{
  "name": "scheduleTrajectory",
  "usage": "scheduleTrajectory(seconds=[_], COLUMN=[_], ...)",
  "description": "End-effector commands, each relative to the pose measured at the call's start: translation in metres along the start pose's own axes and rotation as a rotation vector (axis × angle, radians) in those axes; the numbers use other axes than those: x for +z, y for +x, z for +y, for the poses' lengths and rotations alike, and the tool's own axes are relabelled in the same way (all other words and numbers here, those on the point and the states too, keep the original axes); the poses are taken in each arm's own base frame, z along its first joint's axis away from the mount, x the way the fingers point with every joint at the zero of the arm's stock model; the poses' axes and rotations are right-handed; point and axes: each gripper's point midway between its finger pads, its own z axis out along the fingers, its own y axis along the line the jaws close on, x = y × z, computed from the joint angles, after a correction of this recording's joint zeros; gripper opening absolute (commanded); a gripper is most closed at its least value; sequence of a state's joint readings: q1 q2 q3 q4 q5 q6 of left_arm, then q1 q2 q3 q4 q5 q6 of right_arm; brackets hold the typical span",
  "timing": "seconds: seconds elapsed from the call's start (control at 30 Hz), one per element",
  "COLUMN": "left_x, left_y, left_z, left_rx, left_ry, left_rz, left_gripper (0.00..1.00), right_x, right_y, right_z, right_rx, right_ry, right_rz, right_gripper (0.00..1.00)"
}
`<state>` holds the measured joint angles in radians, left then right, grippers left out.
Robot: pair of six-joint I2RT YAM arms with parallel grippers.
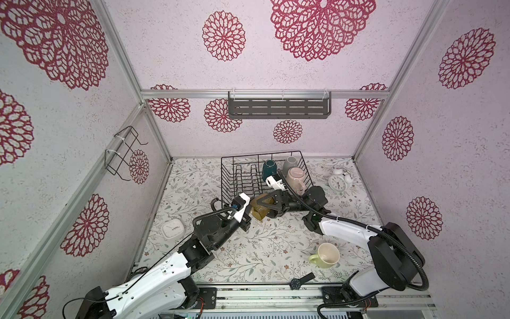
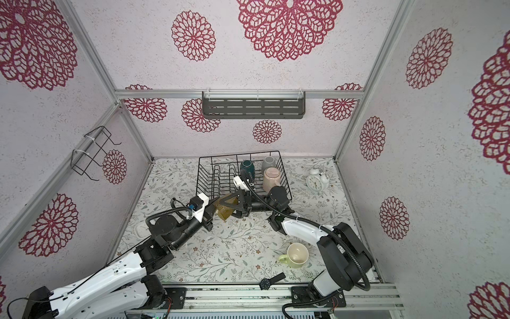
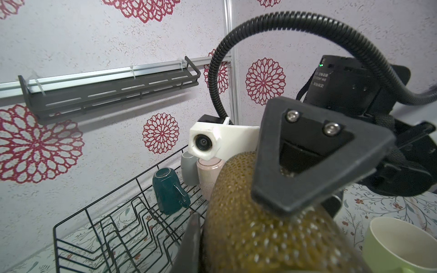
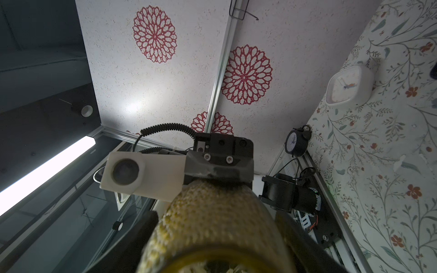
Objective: Load cups into a dish rack
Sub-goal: Place the cup upside down at the bottom-center of the table.
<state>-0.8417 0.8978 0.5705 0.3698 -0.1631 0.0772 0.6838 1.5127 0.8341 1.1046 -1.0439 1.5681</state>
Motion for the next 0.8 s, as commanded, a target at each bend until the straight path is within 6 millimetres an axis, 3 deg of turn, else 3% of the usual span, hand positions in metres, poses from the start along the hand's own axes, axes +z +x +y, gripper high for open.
scheduleTrajectory(seconds=[0.0,0.2,0.3,0.47,0.5,0.6,0.77], left_x=[0.002,0.004,0.004,0.007,0.008,0.011,0.014], left_y=[0.009,0.014,0.017,0.025,0.029,0.041,0.057], left_z=[0.007,0.011,0.012,0.019,0.020,0.021,0.021], left_rx=[0.004,-0.009,-0.012,-0.009,-0.004,0.010,0.032], left_ry=[-0.036,-0.043,-0.046,-0.083,-0.090,-0.099,-0.106], left_rz=[0.036,0.035,0.047,0.083,0.099,0.134,0.219], left_gripper=[0.00,0.01,0.07,0.45,0.50,0.52,0.82], right_x=[0.007,0.008,0.009,0.006,0.005,-0.002,-0.022], right_y=[0.006,0.001,-0.001,-0.008,-0.011,-0.026,-0.057], right_z=[0.029,0.028,0.030,0.025,0.022,0.009,-0.009], right_rx=[-0.141,-0.176,-0.182,-0.186,-0.188,-0.198,-0.267], right_ry=[-0.024,-0.024,-0.032,-0.020,-0.010,0.036,0.153], right_rz=[0.036,0.022,0.017,-0.018,-0.032,-0.075,-0.138], right_gripper=[0.83,0.81,0.80,0.76,0.75,0.71,0.71])
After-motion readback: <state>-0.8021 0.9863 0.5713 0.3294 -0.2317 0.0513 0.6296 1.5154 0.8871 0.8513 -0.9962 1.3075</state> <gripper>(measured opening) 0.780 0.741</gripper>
